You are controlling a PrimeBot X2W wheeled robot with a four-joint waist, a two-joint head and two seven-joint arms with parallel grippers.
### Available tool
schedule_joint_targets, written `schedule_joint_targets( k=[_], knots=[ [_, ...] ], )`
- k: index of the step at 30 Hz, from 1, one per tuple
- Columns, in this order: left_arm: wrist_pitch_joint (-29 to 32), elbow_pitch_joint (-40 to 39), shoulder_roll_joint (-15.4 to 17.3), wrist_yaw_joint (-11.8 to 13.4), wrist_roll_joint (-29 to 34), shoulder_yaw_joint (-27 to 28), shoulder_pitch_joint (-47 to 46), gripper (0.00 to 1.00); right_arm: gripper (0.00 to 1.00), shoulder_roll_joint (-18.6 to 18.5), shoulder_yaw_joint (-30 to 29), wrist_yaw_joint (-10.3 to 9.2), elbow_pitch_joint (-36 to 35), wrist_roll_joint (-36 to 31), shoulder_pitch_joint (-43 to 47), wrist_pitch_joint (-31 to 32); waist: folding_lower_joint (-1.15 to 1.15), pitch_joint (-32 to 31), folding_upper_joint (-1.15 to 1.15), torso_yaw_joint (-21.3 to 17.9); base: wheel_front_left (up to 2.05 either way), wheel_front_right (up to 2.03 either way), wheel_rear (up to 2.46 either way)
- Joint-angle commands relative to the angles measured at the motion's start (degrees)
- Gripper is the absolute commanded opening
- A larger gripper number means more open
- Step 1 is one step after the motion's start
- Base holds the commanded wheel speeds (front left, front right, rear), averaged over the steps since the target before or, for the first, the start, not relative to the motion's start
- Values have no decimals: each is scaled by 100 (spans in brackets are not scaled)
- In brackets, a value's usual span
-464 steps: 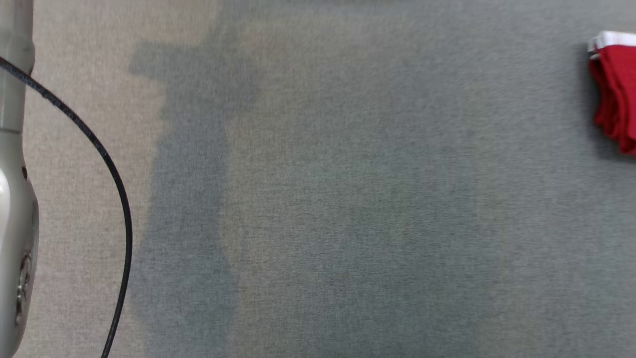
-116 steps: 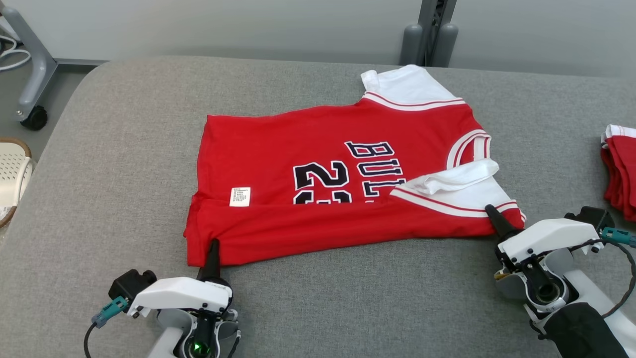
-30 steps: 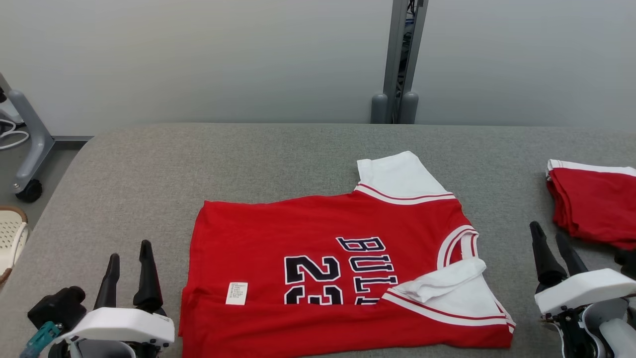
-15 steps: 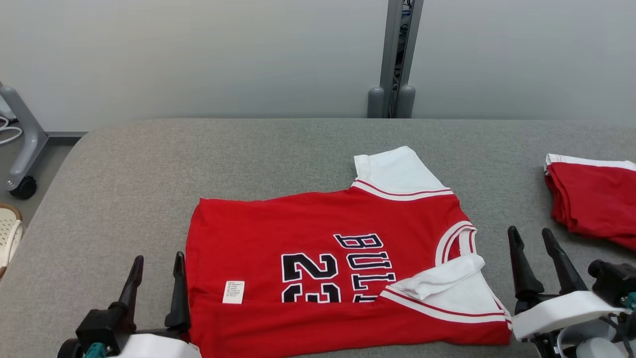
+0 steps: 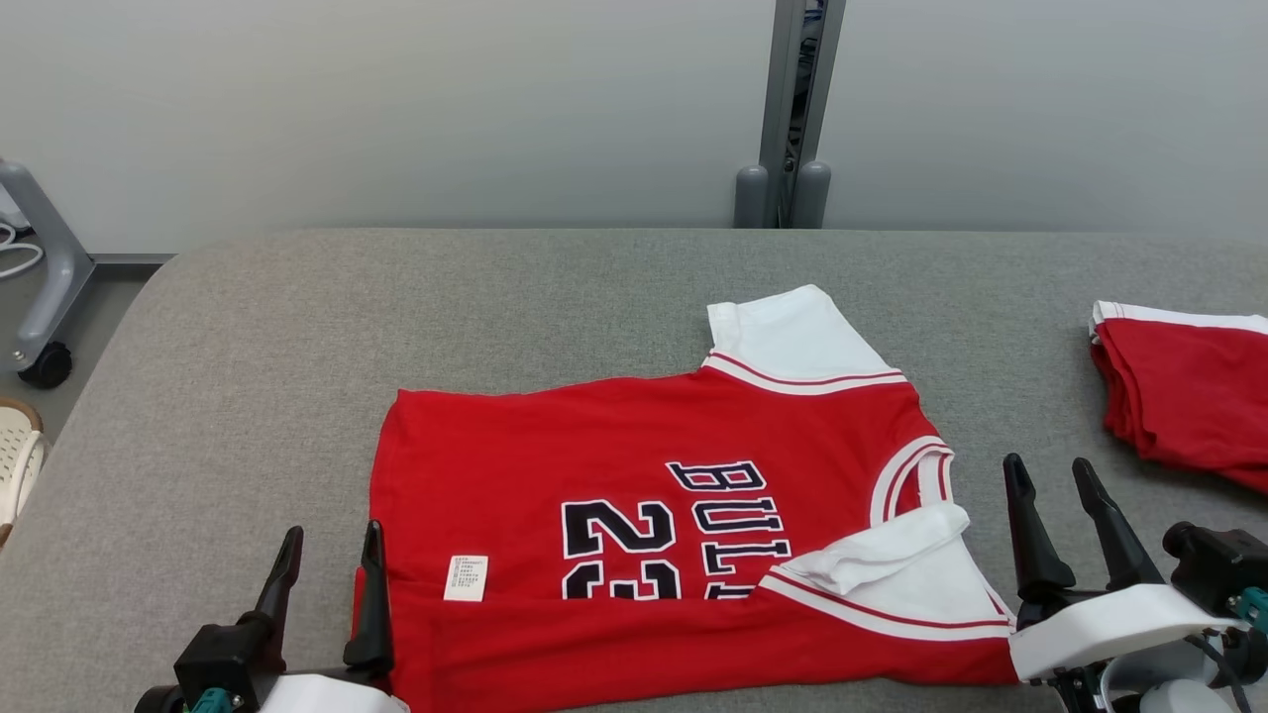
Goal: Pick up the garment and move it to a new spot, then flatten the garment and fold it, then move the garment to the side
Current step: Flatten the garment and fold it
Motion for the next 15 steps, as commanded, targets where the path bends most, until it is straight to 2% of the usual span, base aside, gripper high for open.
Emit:
schedule_joint_targets(
  k=[1, 8, 15],
  knots=[
    [-8, 36, 17, 25, -30, -10, -68, 100, 100, -13, -22, 1, -41, -37, 42, 26, 0, 17, 0, 5, 0, 0, 0],
    [-8, 265, 18, -4, -30, 1, -247, 100, 100, -52, -119, 1, -24, -24, -172, 185, 0, 217, 0, 6, 0, 0, 0],
    [-7, 900, 36, -188, 231, 40, -849, 100, 100, -139, -76, 1, 213, 57, -891, 711, 0, 602, 0, 4, 0, 0, 0]
  ],
)
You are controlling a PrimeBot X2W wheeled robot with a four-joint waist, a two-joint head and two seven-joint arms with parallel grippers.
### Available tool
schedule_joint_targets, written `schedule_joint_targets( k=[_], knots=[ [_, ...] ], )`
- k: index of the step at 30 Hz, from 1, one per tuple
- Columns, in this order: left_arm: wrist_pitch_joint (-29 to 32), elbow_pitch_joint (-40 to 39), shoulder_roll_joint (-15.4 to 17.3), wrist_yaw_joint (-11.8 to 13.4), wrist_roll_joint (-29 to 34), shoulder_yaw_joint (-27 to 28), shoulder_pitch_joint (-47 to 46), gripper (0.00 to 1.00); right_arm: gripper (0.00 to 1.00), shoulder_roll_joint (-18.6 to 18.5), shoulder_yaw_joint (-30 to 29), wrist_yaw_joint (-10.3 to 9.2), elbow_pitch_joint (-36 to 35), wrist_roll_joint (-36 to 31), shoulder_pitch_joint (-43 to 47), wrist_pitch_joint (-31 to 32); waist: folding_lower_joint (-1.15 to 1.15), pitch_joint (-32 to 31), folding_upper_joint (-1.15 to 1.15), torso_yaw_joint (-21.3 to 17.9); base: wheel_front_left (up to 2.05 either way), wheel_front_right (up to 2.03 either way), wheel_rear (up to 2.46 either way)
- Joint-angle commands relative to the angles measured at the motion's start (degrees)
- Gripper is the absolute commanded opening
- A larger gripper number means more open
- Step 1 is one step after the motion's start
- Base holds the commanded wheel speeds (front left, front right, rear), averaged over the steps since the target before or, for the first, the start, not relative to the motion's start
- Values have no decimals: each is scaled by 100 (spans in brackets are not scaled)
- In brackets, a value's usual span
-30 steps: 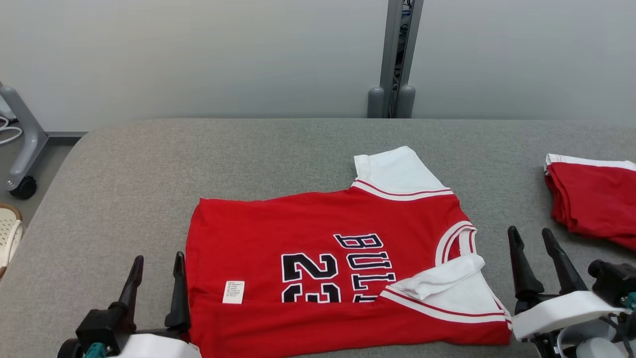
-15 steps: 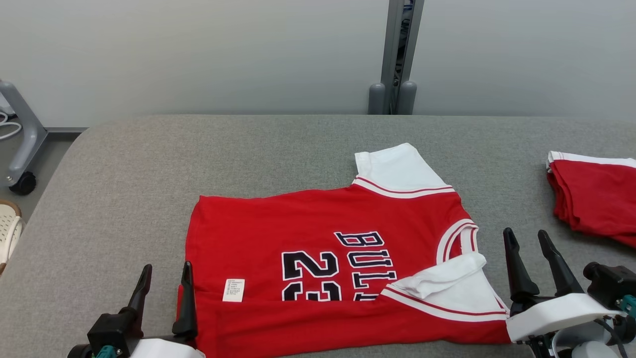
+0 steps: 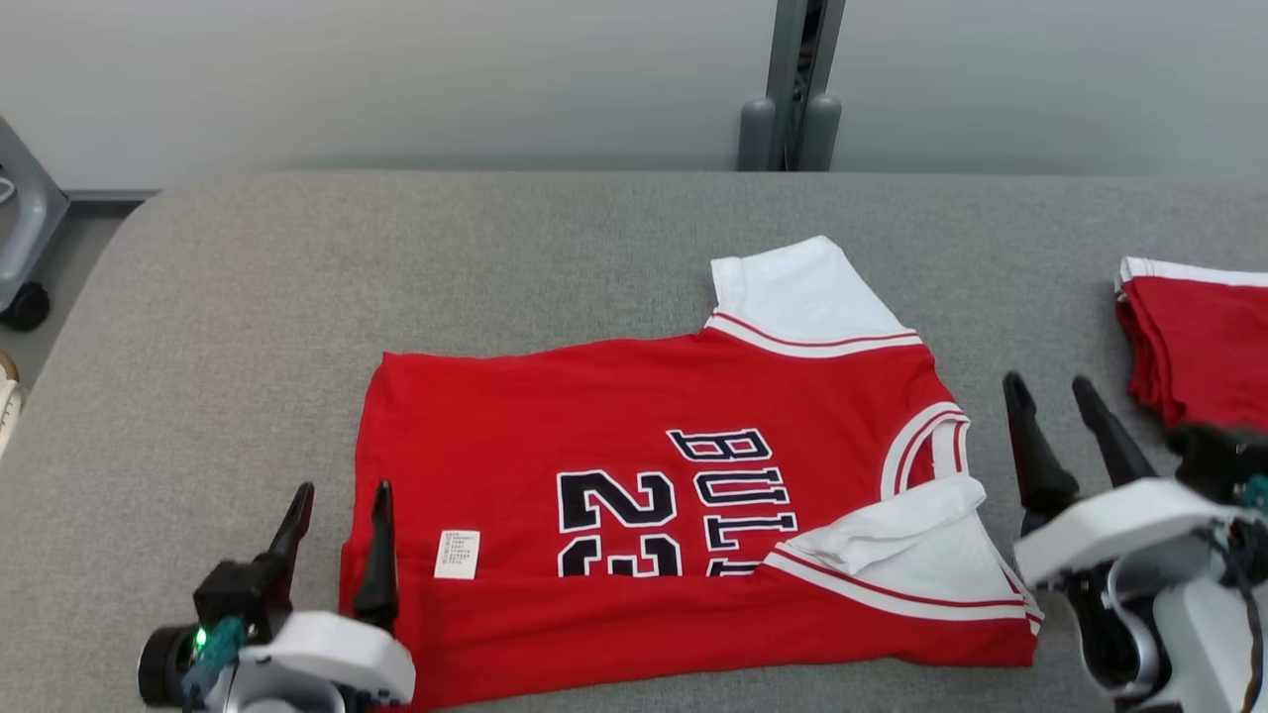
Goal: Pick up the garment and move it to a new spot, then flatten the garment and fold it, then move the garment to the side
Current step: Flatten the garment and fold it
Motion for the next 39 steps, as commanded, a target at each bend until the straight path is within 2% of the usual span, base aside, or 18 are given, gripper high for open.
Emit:
schedule_joint_targets(
  k=[1, 7, 10, 14, 17, 23, 28, 34, 39],
  knots=[
    [-7, 153, 49, -55, 60, 25, -249, 100, 100, -59, -15, 1, 56, 53, -198, 75, 0, 147, 0, 11, 0, 0, 0],
    [29, 873, 203, -201, 130, -62, -1107, 100, 100, -107, 67, 1, 258, 266, -827, 297, 0, 422, 0, 22, 0, 0, 0],
    [271, 1298, 390, -328, 111, -150, -1715, 100, 100, -164, 192, 2, 396, 325, -1165, 352, 0, 579, 0, -8, 0, 0, 0],
    [918, 1749, 629, -499, -213, -247, -2528, 100, 100, -218, 306, 1, 635, 452, -1714, 497, 0, 872, 0, -98, 0, 0, 0],
    [1690, 1928, 724, -548, -793, -572, -3073, 100, 100, -225, 311, 1, 897, 606, -2154, 635, 0, 1117, 0, -155, 0, 0, 0],
    [3144, 1701, 1423, -540, -2367, -1572, -3730, 100, 100, -266, 490, 1, 1527, 821, -2981, 936, 0, 1485, 0, -248, 0, 0, 0],
    [4103, 1539, 1913, -540, -3393, -1987, -4029, 100, 100, -268, 744, 2, 1940, 932, -3535, 938, 0, 1696, 0, -283, 0, 0, 0],
    [4903, 1689, 2205, -541, -3984, -2316, -4278, 100, 100, -280, 1074, 1, 2281, 1110, -3902, 781, 0, 1767, 0, -319, 0, 0, 0],
    [4892, 1802, 2302, -541, -4138, -2418, -4414, 100, 100, -303, 1334, 2, 2527, 1283, -4085, 659, 0, 1769, 0, -331, 0, 0, 0]
  ],
)
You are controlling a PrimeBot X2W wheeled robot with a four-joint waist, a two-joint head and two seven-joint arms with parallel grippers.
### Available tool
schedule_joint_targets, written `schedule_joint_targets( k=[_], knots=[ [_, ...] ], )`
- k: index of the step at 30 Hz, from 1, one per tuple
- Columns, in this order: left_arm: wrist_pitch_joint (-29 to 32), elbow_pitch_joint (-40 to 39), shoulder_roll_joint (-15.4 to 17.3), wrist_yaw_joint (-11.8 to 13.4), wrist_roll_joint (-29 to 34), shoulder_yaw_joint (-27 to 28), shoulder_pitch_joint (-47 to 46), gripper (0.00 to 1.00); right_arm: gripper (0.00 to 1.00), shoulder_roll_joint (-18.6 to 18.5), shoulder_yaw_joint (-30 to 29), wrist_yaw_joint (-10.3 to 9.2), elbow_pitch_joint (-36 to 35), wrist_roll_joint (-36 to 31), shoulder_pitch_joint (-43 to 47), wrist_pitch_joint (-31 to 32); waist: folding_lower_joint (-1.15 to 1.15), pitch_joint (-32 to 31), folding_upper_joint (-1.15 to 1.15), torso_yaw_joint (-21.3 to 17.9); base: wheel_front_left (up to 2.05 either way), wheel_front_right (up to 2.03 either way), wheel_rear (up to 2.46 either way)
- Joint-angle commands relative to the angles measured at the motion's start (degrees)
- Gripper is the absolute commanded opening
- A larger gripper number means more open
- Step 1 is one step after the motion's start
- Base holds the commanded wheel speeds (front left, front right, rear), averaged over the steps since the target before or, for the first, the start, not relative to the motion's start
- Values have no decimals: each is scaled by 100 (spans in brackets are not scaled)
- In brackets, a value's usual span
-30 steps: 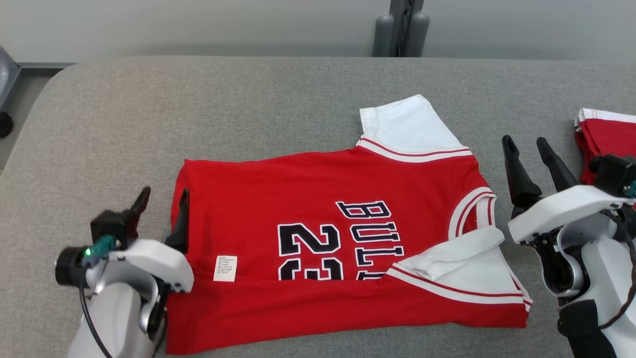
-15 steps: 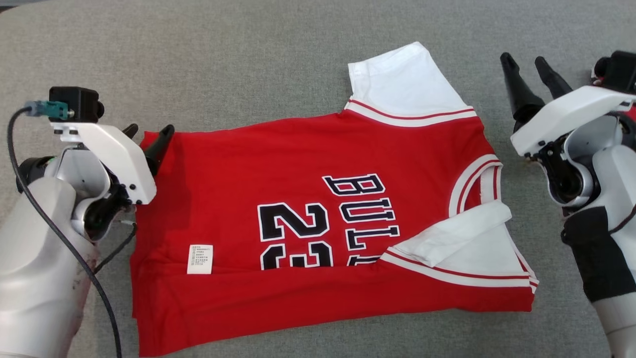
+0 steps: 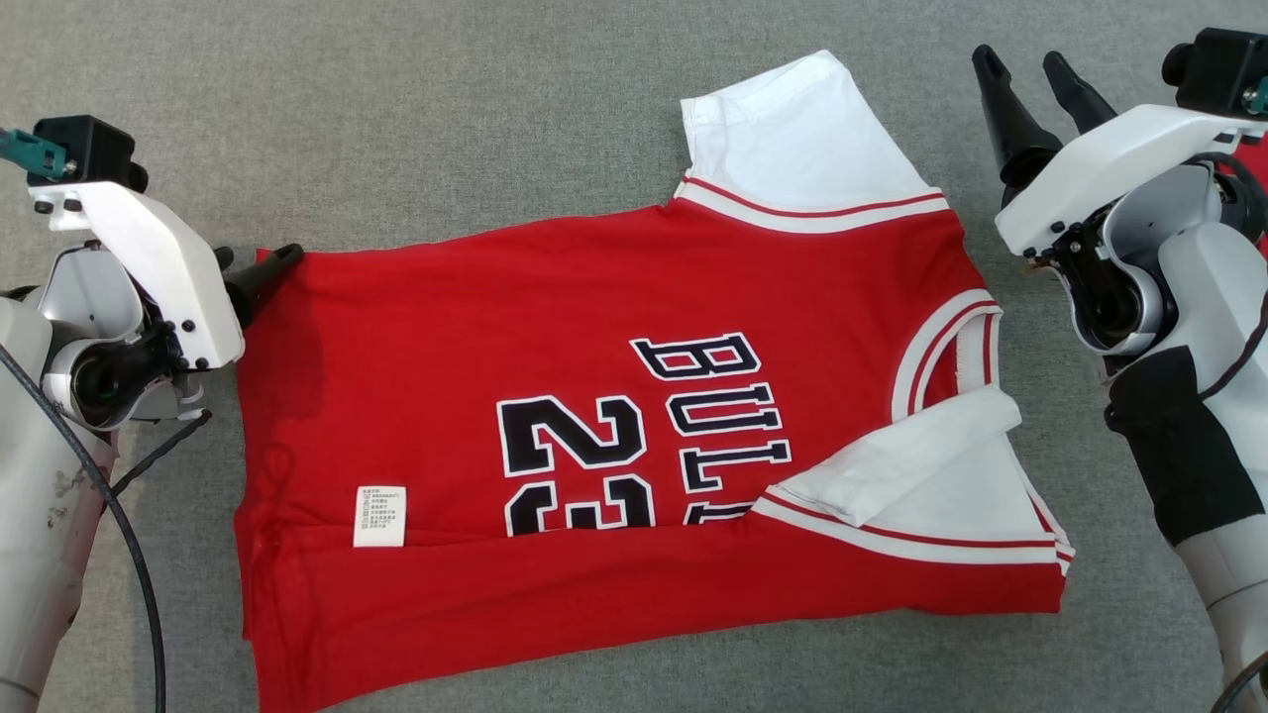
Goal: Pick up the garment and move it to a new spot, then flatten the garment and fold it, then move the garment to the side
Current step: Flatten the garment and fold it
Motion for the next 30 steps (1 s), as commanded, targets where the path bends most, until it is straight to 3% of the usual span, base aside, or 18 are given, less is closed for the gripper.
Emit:
schedule_joint_targets(
  k=[1, 11, 12, 13, 14, 30],
  knots=[
    [-63, 90, 6, 2, -42, -21, -89, 100, 100, -39, 73, 2, 80, 85, -98, -76, 0, -3, 0, -2, 0, 0, 0],
    [-110, 507, -146, 2, -205, -204, -303, 100, 100, -139, 522, 1, 420, 363, -389, -202, 0, 46, 0, 35, 0, 0, 0],
    [-88, 523, -160, 2, -266, -218, -316, 76, 100, -147, 560, 1, 462, 385, -417, -205, 0, 52, 0, 45, 0, 0, 0],
    [-54, 537, -165, 2, -303, -235, -340, 32, 100, -153, 596, 1, 499, 411, -445, -207, 0, 60, 0, 57, 0, 0, 0],
    [-52, 553, -182, 2, -349, -239, -358, 0, 100, -158, 635, 1, 544, 425, -486, -195, 0, 69, 0, 70, 0, 0, 0],
    [-395, 463, -392, 2, -626, -661, -646, 0, 100, -401, 1449, 1, 1482, 552, -1218, 75, 0, 364, 0, 587, 0, 0, 0]
  ],
)
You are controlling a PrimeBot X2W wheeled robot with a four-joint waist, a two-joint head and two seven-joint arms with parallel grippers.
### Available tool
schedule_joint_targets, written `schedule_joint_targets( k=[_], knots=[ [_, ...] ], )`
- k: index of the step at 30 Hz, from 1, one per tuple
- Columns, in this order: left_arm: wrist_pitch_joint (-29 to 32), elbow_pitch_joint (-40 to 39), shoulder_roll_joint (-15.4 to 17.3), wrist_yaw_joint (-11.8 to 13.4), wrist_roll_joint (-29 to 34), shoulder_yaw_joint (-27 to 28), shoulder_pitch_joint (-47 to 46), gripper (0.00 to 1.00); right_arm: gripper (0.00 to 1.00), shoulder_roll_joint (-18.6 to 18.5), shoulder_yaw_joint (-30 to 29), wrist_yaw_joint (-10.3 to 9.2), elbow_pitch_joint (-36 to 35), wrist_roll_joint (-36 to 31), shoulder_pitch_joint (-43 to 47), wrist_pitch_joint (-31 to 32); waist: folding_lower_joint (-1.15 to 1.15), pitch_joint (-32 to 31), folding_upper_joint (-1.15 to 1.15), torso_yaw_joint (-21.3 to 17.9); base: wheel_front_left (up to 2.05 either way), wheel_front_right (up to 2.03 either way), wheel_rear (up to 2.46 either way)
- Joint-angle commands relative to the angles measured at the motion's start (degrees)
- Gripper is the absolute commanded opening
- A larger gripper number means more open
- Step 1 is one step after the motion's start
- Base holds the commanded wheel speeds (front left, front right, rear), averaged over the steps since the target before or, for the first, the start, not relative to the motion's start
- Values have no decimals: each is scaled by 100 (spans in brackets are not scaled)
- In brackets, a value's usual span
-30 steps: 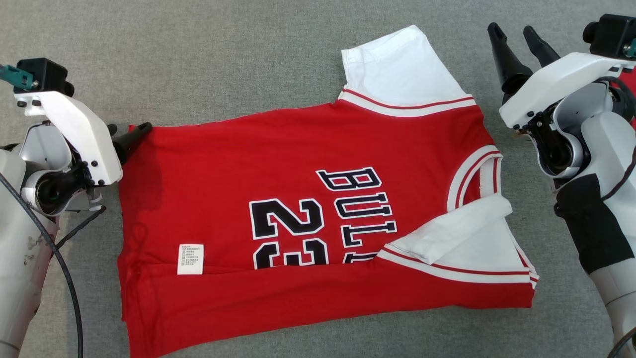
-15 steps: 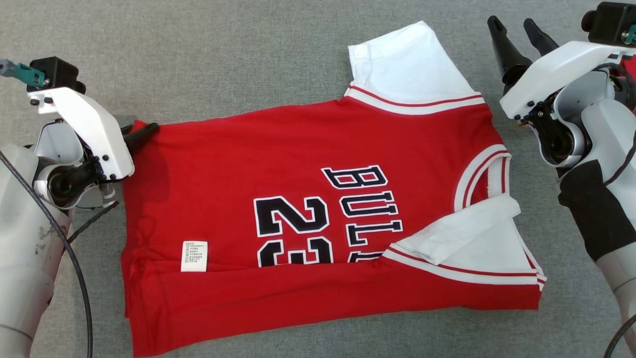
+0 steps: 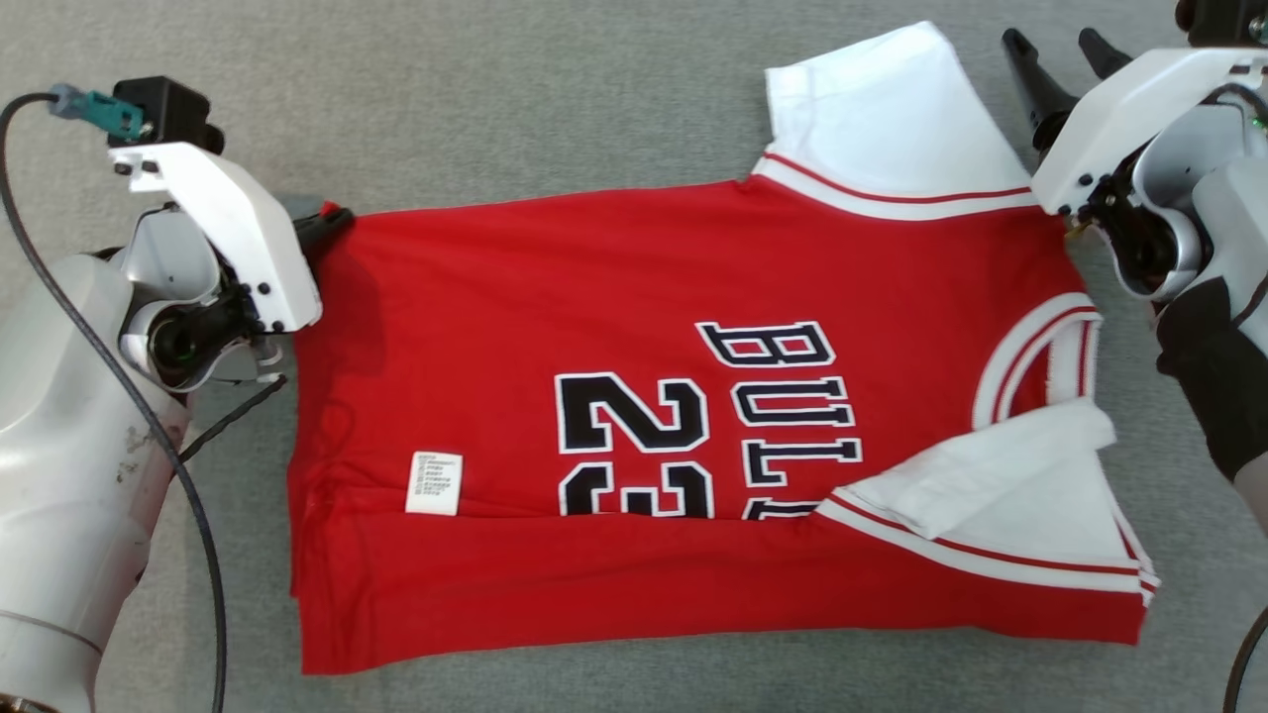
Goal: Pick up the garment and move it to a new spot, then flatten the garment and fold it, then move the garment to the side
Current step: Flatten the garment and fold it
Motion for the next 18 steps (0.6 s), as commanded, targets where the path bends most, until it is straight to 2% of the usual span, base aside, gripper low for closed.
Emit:
schedule_joint_targets(
  k=[1, 8, 18],
  knots=[
    [-39, -18, 7, 2, -45, -44, -82, 0, 100, -60, 44, 1, 53, 37, -118, 18, 0, 84, 0, 126, 0, 0, 0],
    [-173, -95, -111, 3, -216, -317, -164, 0, 100, -175, 504, 1, 264, 97, -449, 199, 0, 256, 0, 402, 0, 0, 0],
    [-343, -107, -135, 5, -461, -703, -307, 0, 100, -133, 930, 1, 602, 278, -818, 314, 0, 427, 0, 547, 0, 0, 0]
  ],
)
